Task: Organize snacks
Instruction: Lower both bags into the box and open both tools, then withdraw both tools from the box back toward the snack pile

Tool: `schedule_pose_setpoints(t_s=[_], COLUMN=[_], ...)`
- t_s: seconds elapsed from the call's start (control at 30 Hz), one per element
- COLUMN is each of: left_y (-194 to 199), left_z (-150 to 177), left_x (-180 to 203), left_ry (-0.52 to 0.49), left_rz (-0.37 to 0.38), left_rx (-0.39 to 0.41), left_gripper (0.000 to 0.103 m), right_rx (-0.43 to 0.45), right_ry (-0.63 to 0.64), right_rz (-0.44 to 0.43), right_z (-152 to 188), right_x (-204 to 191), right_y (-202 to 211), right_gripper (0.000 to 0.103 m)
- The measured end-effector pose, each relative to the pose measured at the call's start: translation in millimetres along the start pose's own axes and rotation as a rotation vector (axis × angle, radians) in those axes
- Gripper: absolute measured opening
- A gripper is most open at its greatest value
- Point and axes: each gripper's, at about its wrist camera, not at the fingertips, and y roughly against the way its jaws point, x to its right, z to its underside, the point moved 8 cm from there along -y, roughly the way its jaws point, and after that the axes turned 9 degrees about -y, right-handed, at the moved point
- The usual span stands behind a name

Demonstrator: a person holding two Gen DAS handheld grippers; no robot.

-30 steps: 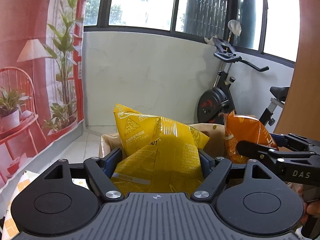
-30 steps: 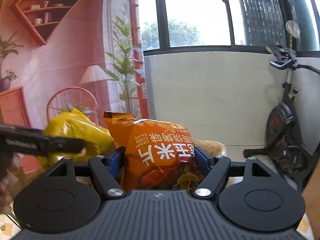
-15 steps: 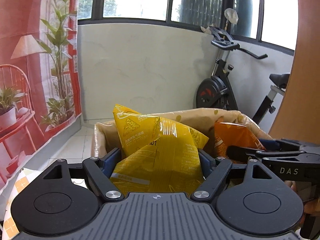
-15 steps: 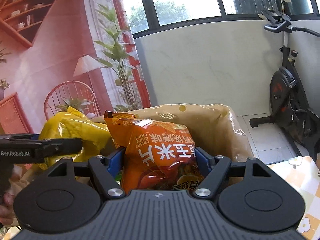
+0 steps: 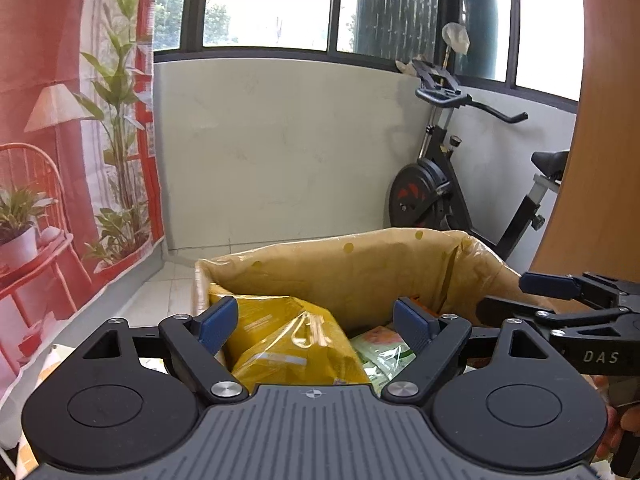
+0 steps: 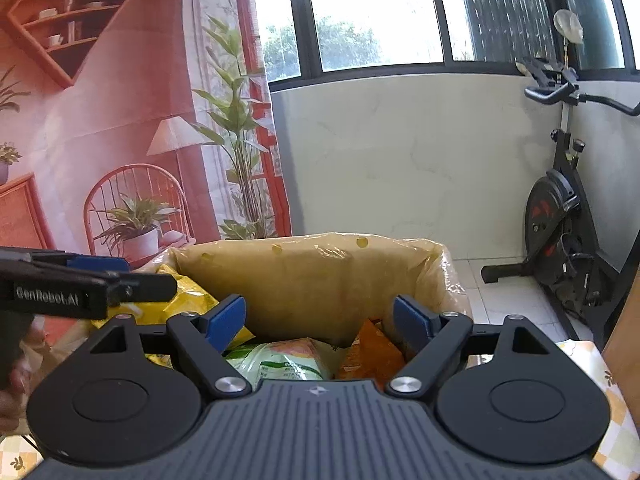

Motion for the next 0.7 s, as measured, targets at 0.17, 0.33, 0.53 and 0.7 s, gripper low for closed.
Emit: schedule_pose_setpoints(t_s=[0.17,0.33,0.53,0.7], left_y=[29,62,94,111], left_z=[5,20,52,81], left_x=[-7,-12,-20,-20], left_ry=[0.013,0.019,0.031,0.044], left_rz=[-0.011,-0.023,-0.033,-0.047], left_rx=[0.018,0.026,0.006,-0.016], left_gripper=[0.087,0.087,0.087,0.086], right_rx=[0.008,0.010,-0.005,-0.040], right_ry=[0.014,0.062,0.066,0.067], right_rz=[-0.007,-0.011,-0.020,-0.007], right_z=[7,25,57,82], right_x=[-9,-25,-37,-38], right_y=[23,48,74,88], right_gripper=[0.084,0.084,0.084,0.083])
